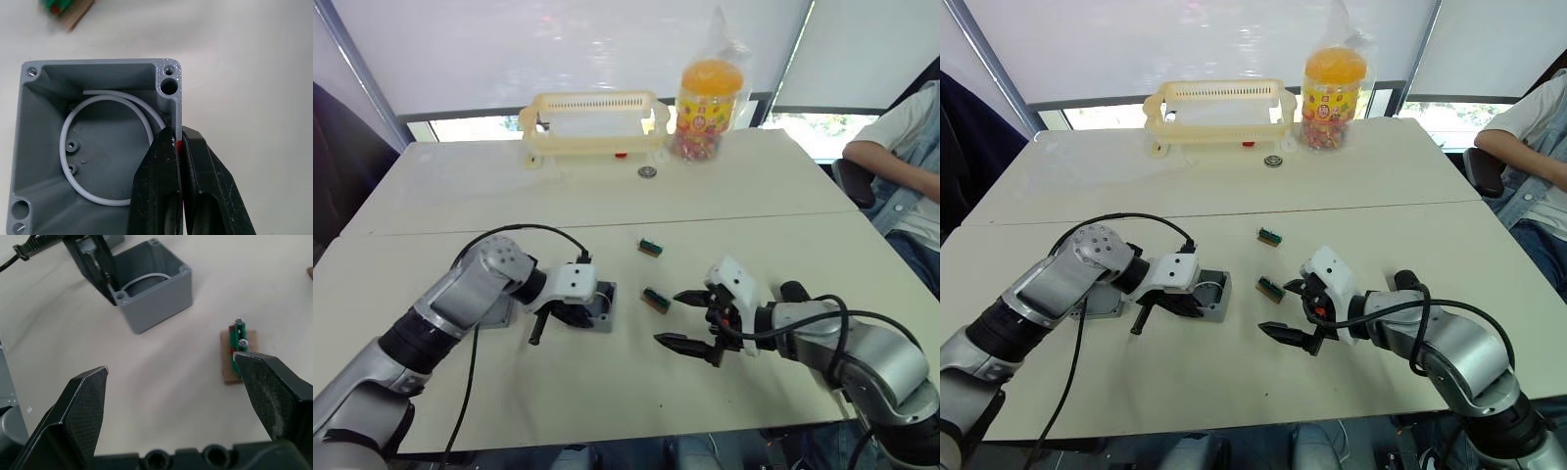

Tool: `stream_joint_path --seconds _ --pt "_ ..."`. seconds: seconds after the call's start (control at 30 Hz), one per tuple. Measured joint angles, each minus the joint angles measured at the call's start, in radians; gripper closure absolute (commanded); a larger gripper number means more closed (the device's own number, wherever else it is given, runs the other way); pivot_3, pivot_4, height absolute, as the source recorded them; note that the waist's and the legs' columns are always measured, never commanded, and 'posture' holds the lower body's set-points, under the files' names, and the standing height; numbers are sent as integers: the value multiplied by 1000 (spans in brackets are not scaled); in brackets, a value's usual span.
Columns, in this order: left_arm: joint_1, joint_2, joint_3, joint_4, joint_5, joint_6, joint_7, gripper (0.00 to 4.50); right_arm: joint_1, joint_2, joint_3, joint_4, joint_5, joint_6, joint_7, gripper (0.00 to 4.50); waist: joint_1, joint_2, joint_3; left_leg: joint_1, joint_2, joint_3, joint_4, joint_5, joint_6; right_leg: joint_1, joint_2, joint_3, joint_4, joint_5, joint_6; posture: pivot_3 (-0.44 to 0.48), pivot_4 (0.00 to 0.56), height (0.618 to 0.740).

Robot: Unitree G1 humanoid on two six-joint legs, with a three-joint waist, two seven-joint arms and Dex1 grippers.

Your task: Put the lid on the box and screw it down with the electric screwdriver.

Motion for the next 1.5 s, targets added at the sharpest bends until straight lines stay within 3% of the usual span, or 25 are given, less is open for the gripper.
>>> stream_joint_path --seconds 0.33,0.57,0.77,1.17,1.3,1.5 --pt "-71 -39 -17 188 43 -380 -163 4450 1 -45 -52 -8 43 41 12 0 0 0 0 0 0 1 0 0 0 0 0 0 0 0 0 0 150 740" --pt "-162 -43 -137 313 42 -597 -191 4450 12 -35 -70 -47 88 91 -34 0 0 0 0 0 0 0 0 0 0 0 0 0 0 0 0 0 150 740" --pt "-189 -46 -207 346 9 -655 -191 4450 35 -31 -106 -94 152 140 -63 0 0 0 0 0 0 0 0 0 0 0 0 0 0 0 0 0 150 740" --pt "-190 -69 -222 358 -11 -681 -191 4450 58 -41 -126 -111 184 152 -88 0 0 0 0 0 0 0 1 0 0 0 0 0 0 0 0 0 150 740" --pt "-192 -67 -242 353 -38 -673 -191 3056 58 -41 -126 -111 185 151 -89 0 0 0 0 0 0 0 1 0 0 0 0 0 0 0 0 0 150 740" --pt "-192 -66 -238 347 -53 -661 -191 43 58 -44 -122 -110 181 141 -86 0 0 0 0 0 0 0 1 0 0 0 0 0 0 0 0 0 150 740"
